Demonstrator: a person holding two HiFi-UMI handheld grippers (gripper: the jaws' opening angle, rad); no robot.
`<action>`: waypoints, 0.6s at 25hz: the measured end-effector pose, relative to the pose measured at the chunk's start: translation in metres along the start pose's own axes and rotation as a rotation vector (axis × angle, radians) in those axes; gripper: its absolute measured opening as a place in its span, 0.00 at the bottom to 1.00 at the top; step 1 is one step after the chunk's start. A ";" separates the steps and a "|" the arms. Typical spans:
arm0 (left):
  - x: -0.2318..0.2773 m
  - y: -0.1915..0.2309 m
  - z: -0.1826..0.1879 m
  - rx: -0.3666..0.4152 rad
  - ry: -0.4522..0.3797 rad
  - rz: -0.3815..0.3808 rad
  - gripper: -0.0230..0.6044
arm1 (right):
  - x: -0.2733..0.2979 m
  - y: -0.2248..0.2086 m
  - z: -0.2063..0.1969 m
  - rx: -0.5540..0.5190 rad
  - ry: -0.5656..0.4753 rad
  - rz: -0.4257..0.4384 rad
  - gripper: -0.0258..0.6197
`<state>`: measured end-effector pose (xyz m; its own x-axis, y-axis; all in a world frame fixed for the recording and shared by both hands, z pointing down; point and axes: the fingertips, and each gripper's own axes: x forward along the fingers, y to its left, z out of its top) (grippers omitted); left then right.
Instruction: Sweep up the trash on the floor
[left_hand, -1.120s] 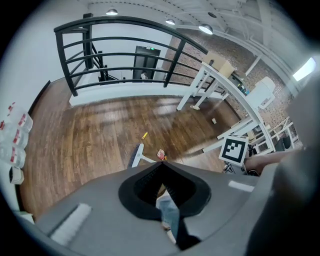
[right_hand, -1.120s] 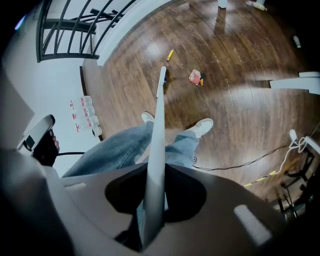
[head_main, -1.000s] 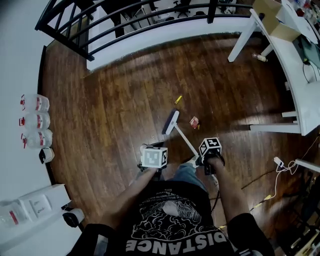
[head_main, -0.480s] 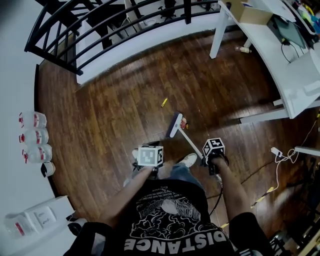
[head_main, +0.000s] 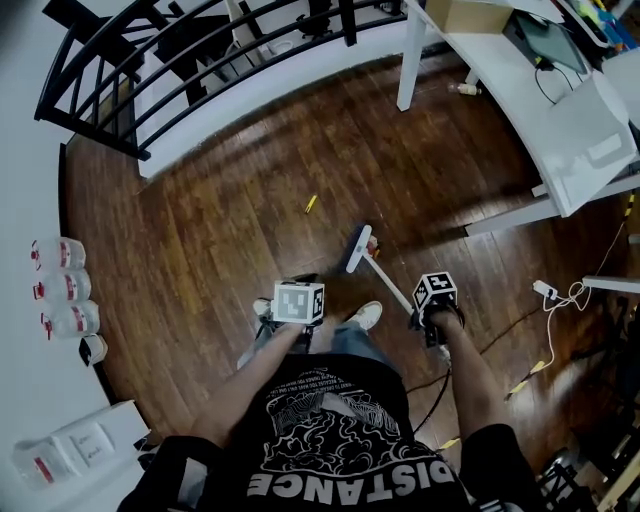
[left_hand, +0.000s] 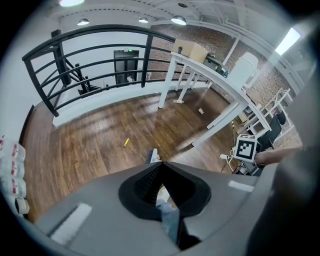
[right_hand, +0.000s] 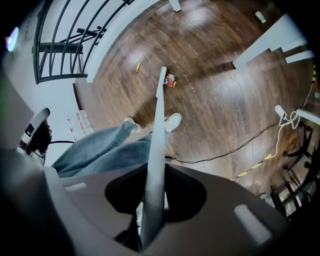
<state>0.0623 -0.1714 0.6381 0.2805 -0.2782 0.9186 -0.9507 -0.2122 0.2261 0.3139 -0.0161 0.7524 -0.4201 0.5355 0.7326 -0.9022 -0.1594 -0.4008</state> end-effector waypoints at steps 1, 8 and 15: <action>0.001 -0.003 0.001 0.005 0.000 -0.002 0.04 | 0.000 -0.001 -0.002 0.008 -0.002 0.007 0.14; -0.003 -0.006 -0.002 0.014 0.003 0.009 0.04 | 0.006 0.012 -0.018 -0.026 -0.023 0.065 0.14; -0.007 -0.001 -0.006 0.011 0.002 0.010 0.04 | 0.007 0.037 -0.028 -0.066 -0.078 0.095 0.14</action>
<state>0.0607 -0.1642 0.6334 0.2711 -0.2781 0.9215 -0.9518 -0.2198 0.2137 0.2802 0.0054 0.7271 -0.5124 0.4537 0.7291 -0.8505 -0.1506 -0.5039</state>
